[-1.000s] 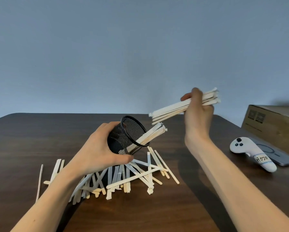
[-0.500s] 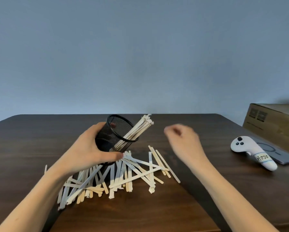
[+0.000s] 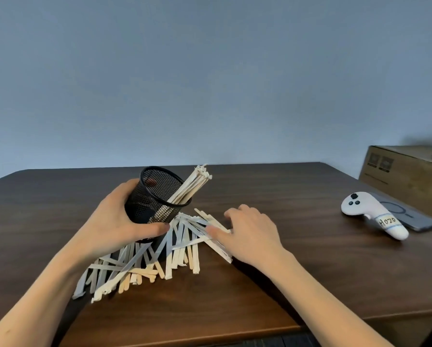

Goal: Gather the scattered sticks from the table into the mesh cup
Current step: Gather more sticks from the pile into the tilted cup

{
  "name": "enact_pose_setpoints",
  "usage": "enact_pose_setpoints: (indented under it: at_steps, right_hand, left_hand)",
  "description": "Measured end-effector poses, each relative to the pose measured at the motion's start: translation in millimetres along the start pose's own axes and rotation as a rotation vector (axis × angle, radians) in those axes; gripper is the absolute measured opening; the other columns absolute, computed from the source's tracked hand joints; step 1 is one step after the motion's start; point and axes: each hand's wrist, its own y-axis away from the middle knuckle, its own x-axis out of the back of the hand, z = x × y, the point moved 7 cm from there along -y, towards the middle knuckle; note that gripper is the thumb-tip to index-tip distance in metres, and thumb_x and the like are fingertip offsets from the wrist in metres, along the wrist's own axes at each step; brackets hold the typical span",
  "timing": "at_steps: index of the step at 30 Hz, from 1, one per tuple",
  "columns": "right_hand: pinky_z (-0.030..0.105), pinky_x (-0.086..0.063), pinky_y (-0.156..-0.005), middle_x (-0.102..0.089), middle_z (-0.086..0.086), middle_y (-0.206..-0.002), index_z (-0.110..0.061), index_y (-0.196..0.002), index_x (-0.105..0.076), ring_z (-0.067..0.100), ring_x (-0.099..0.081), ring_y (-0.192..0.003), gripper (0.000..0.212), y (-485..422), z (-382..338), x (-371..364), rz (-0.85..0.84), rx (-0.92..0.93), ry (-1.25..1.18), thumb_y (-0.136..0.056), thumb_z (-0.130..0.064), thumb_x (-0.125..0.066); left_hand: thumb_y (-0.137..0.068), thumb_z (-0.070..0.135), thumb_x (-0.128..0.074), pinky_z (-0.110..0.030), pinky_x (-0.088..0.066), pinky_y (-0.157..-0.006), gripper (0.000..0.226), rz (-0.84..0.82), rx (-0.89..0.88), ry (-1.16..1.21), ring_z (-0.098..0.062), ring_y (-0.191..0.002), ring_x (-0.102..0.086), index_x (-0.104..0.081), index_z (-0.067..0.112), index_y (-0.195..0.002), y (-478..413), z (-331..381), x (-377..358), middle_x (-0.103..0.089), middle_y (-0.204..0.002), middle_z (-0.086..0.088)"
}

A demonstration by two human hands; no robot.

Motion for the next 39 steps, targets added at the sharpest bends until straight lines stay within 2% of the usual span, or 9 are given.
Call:
enact_pose_setpoints:
  at_steps: [8,12,16,19,24,27,33,36,39]
  right_hand:
    - [0.038,-0.038,-0.090,-0.065,-0.001,-0.112,-0.024,-0.113,-0.068,0.022,-0.056,-0.108,0.069,5,-3,11,0.064,0.066,0.248,-0.090,-0.074,-0.027]
    - [0.040,-0.042,-0.091,-0.058,0.004,-0.122,-0.018,-0.118,-0.064,0.025,-0.054,-0.114,0.081,-3,-16,0,-0.103,0.048,0.165,-0.080,-0.083,-0.036]
    - [0.037,-0.049,-0.077,-0.062,0.004,-0.115,-0.017,-0.115,-0.063,0.025,-0.062,-0.101,0.043,-11,-20,2,-0.140,0.024,0.088,-0.093,-0.053,-0.054]
    - [0.035,-0.043,-0.072,-0.063,0.008,-0.117,-0.013,-0.117,-0.059,0.028,-0.062,-0.102,0.024,-12,-25,5,-0.189,0.054,0.192,-0.099,-0.028,-0.053]
    - [0.035,-0.044,-0.080,-0.054,0.012,-0.131,-0.006,-0.136,-0.049,0.029,-0.056,-0.115,0.039,-11,-34,-3,-0.311,0.044,0.302,-0.097,-0.013,-0.050]
    - [0.037,-0.048,-0.087,-0.050,0.015,-0.134,-0.003,-0.139,-0.044,0.030,-0.054,-0.118,0.045,-11,-32,-8,-0.275,0.013,0.310,-0.096,-0.014,-0.054]
    - [0.037,-0.050,-0.083,-0.054,0.016,-0.126,-0.004,-0.129,-0.044,0.031,-0.060,-0.110,0.036,-11,-17,-12,-0.152,-0.067,0.224,-0.096,-0.019,-0.048]
    - [0.038,-0.048,-0.074,-0.061,0.014,-0.119,-0.005,-0.120,-0.044,0.032,-0.064,-0.102,0.026,-12,-9,-8,-0.050,-0.052,0.163,-0.100,-0.022,-0.042]
    - [0.038,-0.045,-0.067,-0.067,0.012,-0.102,-0.009,-0.104,-0.045,0.032,-0.063,-0.085,0.023,-15,-3,-1,0.043,-0.035,-0.043,-0.104,-0.030,-0.035]
  left_hand:
    - [-0.048,0.054,-0.089,-0.045,-0.057,-0.106,0.092,0.001,-0.008,-0.004,-0.014,-0.114,-0.074,-0.065,0.032,-0.133,2,-3,0,-0.077,-0.124,0.006]
    - [-0.047,0.055,-0.089,-0.041,-0.056,-0.105,0.095,0.001,-0.001,-0.008,-0.012,-0.115,-0.073,-0.064,0.031,-0.136,1,-6,-1,-0.076,-0.125,0.007]
    - [-0.047,0.056,-0.090,-0.040,-0.056,-0.105,0.095,-0.008,0.004,-0.017,-0.011,-0.115,-0.073,-0.063,0.033,-0.136,1,-6,-2,-0.076,-0.126,0.008]
    - [-0.048,0.056,-0.089,-0.037,-0.055,-0.102,0.092,-0.001,0.003,-0.024,-0.010,-0.115,-0.072,-0.064,0.035,-0.134,1,-7,-1,-0.075,-0.125,0.009]
    - [-0.049,0.057,-0.089,-0.040,-0.056,-0.105,0.095,-0.011,-0.002,-0.044,-0.012,-0.116,-0.071,-0.062,0.032,-0.136,1,-8,-4,-0.074,-0.127,0.008]
    - [-0.048,0.058,-0.088,-0.040,-0.056,-0.105,0.096,-0.003,-0.001,-0.044,-0.012,-0.116,-0.071,-0.062,0.031,-0.137,1,-8,-3,-0.074,-0.127,0.008]
    - [-0.049,0.057,-0.088,-0.042,-0.056,-0.105,0.095,0.006,-0.006,-0.027,-0.012,-0.116,-0.071,-0.062,0.031,-0.137,3,-6,-3,-0.074,-0.127,0.008]
    - [-0.050,0.057,-0.089,-0.043,-0.056,-0.106,0.093,0.007,-0.008,-0.024,-0.011,-0.116,-0.071,-0.062,0.033,-0.136,3,-7,-3,-0.074,-0.127,0.009]
    - [-0.051,0.056,-0.090,-0.043,-0.057,-0.106,0.092,0.008,-0.011,-0.020,-0.011,-0.116,-0.072,-0.062,0.034,-0.135,3,-7,-4,-0.074,-0.127,0.009]
